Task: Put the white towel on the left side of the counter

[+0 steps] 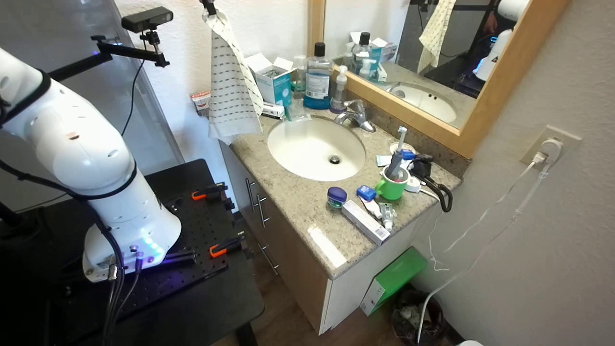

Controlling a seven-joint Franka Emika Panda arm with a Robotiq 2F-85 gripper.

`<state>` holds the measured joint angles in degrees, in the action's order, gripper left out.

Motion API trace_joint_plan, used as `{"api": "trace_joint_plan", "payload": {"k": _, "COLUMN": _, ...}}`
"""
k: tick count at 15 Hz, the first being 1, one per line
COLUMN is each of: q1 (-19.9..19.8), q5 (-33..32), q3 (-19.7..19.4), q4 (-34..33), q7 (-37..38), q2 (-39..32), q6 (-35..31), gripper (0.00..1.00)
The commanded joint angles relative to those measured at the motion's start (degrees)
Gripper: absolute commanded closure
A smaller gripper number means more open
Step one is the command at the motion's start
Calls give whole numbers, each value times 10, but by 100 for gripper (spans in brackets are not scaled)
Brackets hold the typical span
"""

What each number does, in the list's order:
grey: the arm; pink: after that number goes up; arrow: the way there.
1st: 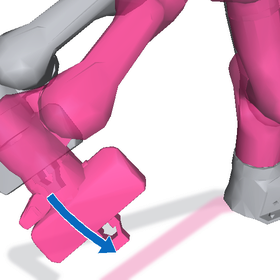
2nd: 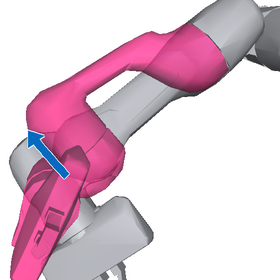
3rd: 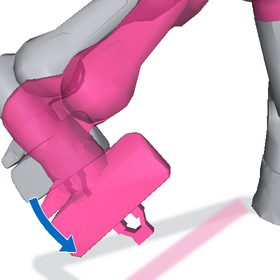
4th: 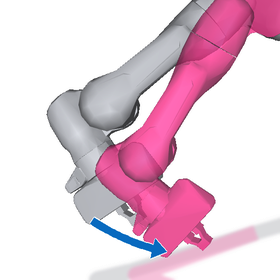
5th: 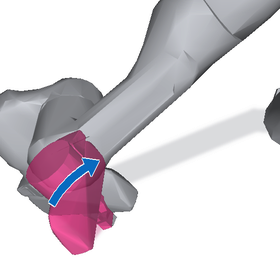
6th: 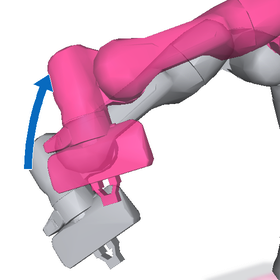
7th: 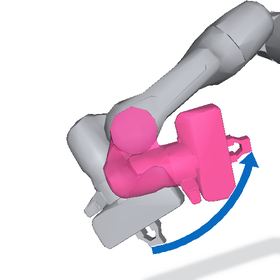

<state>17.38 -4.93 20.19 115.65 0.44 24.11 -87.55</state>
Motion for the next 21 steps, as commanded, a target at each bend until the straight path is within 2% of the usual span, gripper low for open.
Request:
{"api": "trace_joint_plan", "payload": {"k": 1, "q1": 7, "q5": -28, "q3": 18, "q4": -23, "q7": 3, "q2": -12, "q6": 13, "gripper": 99}}
{"api": "trace_joint_plan", "payload": {"k": 6, "q1": 10, "q5": -54, "q3": 33, "q4": -39, "q7": -1, "q2": -42, "q6": 19, "gripper": 99}}
{"api": "trace_joint_plan", "payload": {"k": 7, "q1": 13, "q5": -40, "q3": 24, "q4": -18, "q7": 2, "q2": -20, "q6": 3, "gripper": 99}}
{"api": "trace_joint_plan", "payload": {"k": 8, "q1": 14, "q5": -41, "q3": 25, "q4": -18, "q7": 2, "q2": -24, "q6": 3, "gripper": 97}}
{"api": "trace_joint_plan", "payload": {"k": 13, "q1": 13, "q5": -40, "q3": 22, "q4": -15, "q7": 2, "q2": -26, "q6": 0, "gripper": 99}}
{"api": "trace_joint_plan", "payload": {"k": 17, "q1": 7, "q5": -22, "q3": -3, "q4": -32, "q7": -12, "q2": -34, "q6": -22, "gripper": 99}}
{"api": "trace_joint_plan", "payload": {"k": 21, "q1": 13, "q5": -4, "q3": -2, "q4": -51, "q7": -4, "q2": -48, "q6": -36, "gripper": 99}}
